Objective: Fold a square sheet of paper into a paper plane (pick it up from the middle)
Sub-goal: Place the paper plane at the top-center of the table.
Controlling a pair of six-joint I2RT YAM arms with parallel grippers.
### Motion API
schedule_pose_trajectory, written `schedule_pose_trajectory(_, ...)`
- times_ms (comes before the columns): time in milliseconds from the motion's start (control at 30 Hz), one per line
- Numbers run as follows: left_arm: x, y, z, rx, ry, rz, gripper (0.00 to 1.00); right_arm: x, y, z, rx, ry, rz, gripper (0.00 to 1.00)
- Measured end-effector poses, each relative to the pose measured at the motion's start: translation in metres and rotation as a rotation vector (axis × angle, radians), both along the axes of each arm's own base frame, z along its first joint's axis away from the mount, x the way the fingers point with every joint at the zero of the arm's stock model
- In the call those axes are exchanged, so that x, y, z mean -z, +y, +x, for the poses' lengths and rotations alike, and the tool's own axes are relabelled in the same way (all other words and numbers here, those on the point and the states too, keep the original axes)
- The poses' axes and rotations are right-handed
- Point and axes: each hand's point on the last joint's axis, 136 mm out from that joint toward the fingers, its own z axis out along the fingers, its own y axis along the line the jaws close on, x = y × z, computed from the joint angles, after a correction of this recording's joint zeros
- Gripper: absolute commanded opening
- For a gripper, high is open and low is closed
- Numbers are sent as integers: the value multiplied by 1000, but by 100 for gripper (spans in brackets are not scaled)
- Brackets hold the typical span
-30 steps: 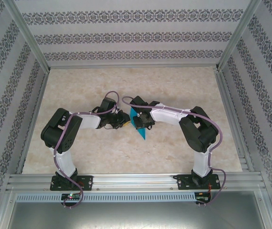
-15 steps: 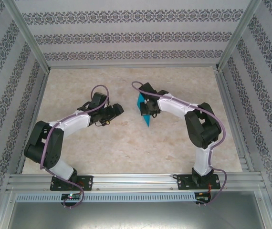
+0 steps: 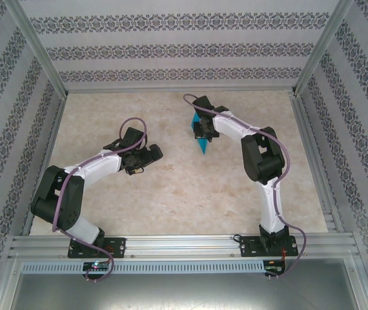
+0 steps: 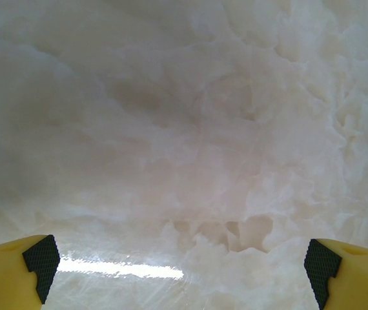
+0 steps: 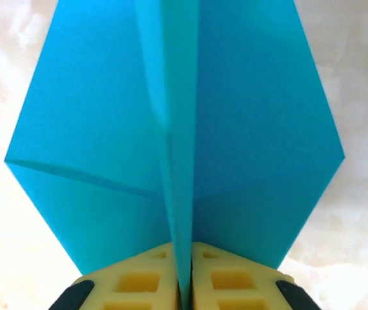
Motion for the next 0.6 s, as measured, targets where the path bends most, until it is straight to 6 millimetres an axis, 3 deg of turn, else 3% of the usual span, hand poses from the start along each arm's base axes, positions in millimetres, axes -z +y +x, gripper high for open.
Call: schedule_pose_trajectory(600, 1, 1, -1, -1, 6, 5, 100, 23, -6, 3, 17, 53, -23, 16)
